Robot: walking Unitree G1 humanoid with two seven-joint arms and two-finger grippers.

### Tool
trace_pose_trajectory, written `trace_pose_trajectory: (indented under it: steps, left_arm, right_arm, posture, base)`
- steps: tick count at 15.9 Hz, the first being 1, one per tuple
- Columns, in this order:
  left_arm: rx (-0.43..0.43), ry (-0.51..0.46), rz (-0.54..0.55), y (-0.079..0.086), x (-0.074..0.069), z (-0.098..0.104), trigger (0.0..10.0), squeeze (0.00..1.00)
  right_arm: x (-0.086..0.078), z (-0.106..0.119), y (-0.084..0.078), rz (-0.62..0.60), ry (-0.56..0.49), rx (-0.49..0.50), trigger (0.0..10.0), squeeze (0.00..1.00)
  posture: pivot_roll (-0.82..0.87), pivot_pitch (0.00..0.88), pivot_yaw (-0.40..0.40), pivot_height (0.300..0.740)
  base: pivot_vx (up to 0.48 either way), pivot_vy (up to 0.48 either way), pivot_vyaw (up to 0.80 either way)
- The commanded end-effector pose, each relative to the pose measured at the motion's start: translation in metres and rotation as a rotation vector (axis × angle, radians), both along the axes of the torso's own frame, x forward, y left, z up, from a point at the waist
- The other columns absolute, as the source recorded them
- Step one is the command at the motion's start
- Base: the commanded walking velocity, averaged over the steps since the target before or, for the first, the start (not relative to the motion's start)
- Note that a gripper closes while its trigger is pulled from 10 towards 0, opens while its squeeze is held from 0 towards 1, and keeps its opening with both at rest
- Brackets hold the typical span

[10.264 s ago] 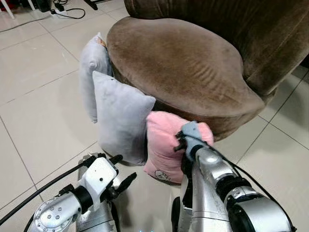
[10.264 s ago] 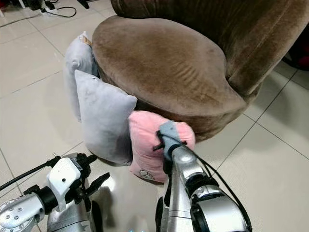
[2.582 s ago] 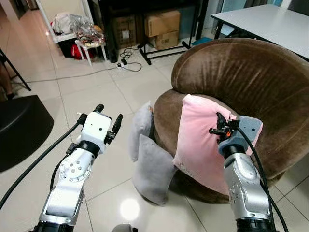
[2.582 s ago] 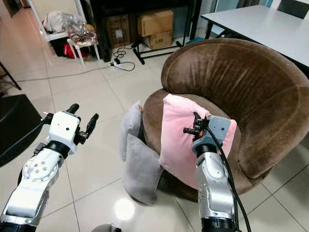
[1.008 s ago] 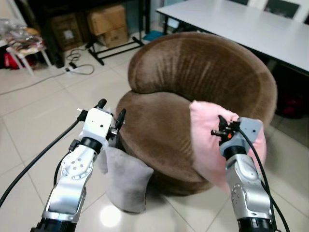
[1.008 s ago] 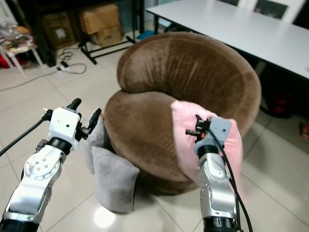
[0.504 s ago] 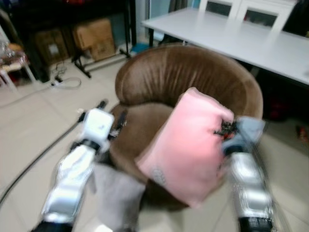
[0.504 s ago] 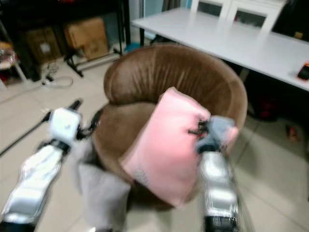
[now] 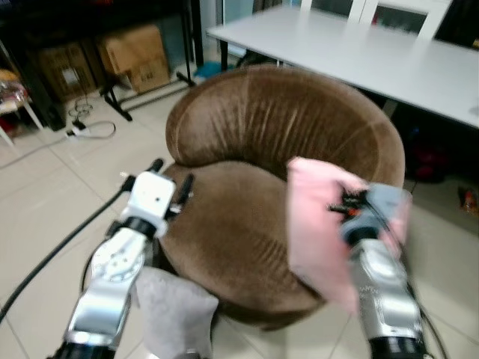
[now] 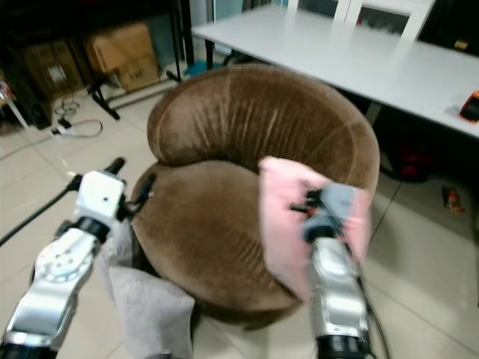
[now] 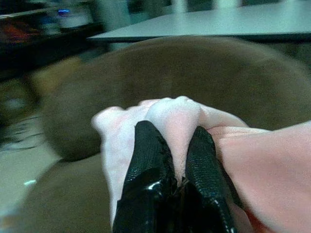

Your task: Move the pillow to the sofa from floor

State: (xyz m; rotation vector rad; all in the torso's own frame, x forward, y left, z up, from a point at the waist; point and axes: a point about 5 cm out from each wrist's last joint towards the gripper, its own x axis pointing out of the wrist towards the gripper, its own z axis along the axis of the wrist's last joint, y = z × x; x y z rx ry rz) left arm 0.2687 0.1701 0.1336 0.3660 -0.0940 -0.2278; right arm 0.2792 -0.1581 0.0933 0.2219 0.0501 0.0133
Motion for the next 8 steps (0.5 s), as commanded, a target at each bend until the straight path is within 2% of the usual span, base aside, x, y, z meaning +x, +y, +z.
trace_pose_trajectory:
  steps: [1, 3, 8]
  left_arm:
    - [0.001, -0.004, -0.009, -0.0027, -0.0008, 0.0005, 10.0, 0.00]
    - [0.011, -0.019, -0.006, -0.0034, 0.0003, 0.0026, 10.0, 0.00]
    - [0.018, -0.025, 0.003, -0.0025, 0.0010, 0.0031, 10.0, 0.00]
  right_arm:
    - [0.0040, 0.0168, -0.0036, 0.013, -0.075, -0.001, 10.0, 0.00]
    - [0.0066, 0.0188, -0.0006, 0.077, -0.078, -0.011, 10.0, 0.00]
    - [0.0101, 0.0239, -0.0024, 0.094, -0.094, -0.005, 10.0, 0.00]
  posture:
    - [0.01, 0.000, -0.010, 0.740]
    - [0.02, 0.000, -0.011, 0.740]
    - [0.02, 0.000, -0.014, 0.740]
  base:
    - [0.000, 0.000, 0.00]
    - [0.000, -0.433, 0.00]
    - [0.000, -0.478, 0.00]
